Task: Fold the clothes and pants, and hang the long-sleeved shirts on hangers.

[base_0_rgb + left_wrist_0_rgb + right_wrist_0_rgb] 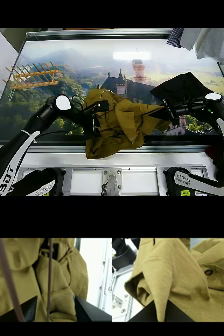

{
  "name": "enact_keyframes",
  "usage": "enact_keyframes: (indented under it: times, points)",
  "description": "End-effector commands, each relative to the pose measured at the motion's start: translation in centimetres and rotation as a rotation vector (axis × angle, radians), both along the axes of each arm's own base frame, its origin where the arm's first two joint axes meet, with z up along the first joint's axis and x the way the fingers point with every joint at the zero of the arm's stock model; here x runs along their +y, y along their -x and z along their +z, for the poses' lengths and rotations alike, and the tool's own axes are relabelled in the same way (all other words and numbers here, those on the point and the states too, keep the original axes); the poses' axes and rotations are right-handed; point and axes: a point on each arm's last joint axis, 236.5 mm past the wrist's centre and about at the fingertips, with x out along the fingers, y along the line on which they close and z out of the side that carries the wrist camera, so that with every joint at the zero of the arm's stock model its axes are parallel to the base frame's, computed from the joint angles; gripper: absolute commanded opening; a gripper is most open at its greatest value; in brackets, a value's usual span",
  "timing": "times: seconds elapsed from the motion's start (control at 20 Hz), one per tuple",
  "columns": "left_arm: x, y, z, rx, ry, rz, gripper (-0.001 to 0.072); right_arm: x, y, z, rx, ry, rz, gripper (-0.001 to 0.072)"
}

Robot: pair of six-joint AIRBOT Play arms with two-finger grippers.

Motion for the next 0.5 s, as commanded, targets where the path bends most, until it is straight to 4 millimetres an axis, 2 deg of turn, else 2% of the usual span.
enact_keyframes:
  times: [0.0, 0.2, 0.45]
  points:
    - [0.2, 0.2, 1.2, 0.003, -0.003, 0.059, 0.0459, 0.0, -0.1, 0.1, -0.006, -0.003, -0.003, 0.0009]
    - [2.3, -0.2, 1.6, -0.006, -0.092, 0.171, 0.0459, 0.1, -0.6, 0.4, -0.012, -0.016, -0.023, 0.0008]
    - [2.8, -0.6, 3.0, -0.038, -0.067, 0.215, 0.0459, 0.1, -0.8, 0.3, -0.015, -0.012, -0.032, 0.0007]
